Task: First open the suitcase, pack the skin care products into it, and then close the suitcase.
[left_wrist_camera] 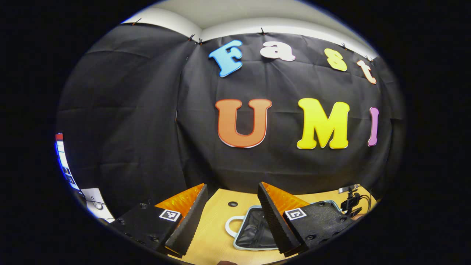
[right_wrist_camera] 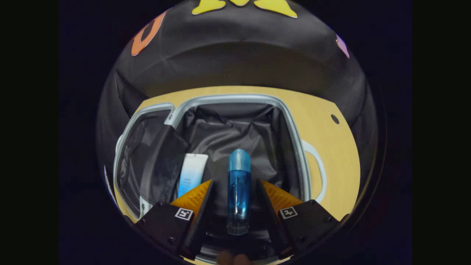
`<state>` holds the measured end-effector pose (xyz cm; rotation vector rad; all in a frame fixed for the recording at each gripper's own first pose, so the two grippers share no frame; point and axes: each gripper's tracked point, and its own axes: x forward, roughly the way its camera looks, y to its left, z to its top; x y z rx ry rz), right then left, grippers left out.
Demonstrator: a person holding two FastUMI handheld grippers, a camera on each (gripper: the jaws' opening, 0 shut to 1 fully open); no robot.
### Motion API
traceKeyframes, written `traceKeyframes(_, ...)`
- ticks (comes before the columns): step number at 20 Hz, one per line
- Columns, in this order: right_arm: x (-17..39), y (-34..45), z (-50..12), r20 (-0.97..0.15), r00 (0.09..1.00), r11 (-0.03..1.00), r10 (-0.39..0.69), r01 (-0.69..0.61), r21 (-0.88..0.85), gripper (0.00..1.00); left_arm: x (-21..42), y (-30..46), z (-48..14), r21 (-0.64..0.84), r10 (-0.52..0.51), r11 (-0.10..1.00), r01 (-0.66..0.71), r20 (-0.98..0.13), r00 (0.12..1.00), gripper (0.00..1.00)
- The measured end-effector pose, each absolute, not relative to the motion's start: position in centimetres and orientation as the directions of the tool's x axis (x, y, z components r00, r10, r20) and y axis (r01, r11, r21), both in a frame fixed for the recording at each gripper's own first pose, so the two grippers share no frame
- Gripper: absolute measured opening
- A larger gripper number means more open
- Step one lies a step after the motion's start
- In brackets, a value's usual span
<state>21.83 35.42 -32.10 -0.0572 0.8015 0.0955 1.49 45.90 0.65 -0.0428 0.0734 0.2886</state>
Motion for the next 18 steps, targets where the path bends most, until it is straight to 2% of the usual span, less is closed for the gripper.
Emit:
traceKeyframes(1,21.5,34.9,-30.2,-0.69,0.723,0.994,0.045,-0.103,-0.043,0.68,1.9,46.8,-0.8,-0.022,0.276,0.96,-0.28,-0.105,0.955,0.87)
traceKeyframes(4,18.6,34.8,-23.3,-0.6,0.795,0.986,0.093,-0.158,-0.056,0.72,3.4,49.9,-5.5,-0.029,0.264,0.961,-0.273,-0.184,0.947,0.88)
traceKeyframes(6,16.0,34.3,-17.6,-0.528,0.837,0.979,0.143,-0.197,-0.047,0.76,4.5,51.4,-8.9,-0.075,0.248,0.96,-0.271,-0.23,0.941,0.88)
traceKeyframes(11,9.1,30.7,-6.2,-0.325,0.934,0.983,0.149,-0.175,-0.05,0.75,7.9,52.5,-18.1,-0.248,0.173,0.929,-0.275,-0.365,0.915,0.88)
traceKeyframes(15,4.4,27.5,-1.9,-0.295,0.954,0.998,0.057,-0.066,-0.02,0.75,10.3,51.7,-24.9,-0.422,0.081,0.858,-0.292,-0.45,0.889,0.88)
traceKeyframes(18,2.4,26.5,0.9,-0.26,0.965,0.997,0.038,-0.056,-0.06,0.76,11.4,50.0,-29.7,-0.518,-0.021,0.805,-0.29,-0.513,0.858,0.88)
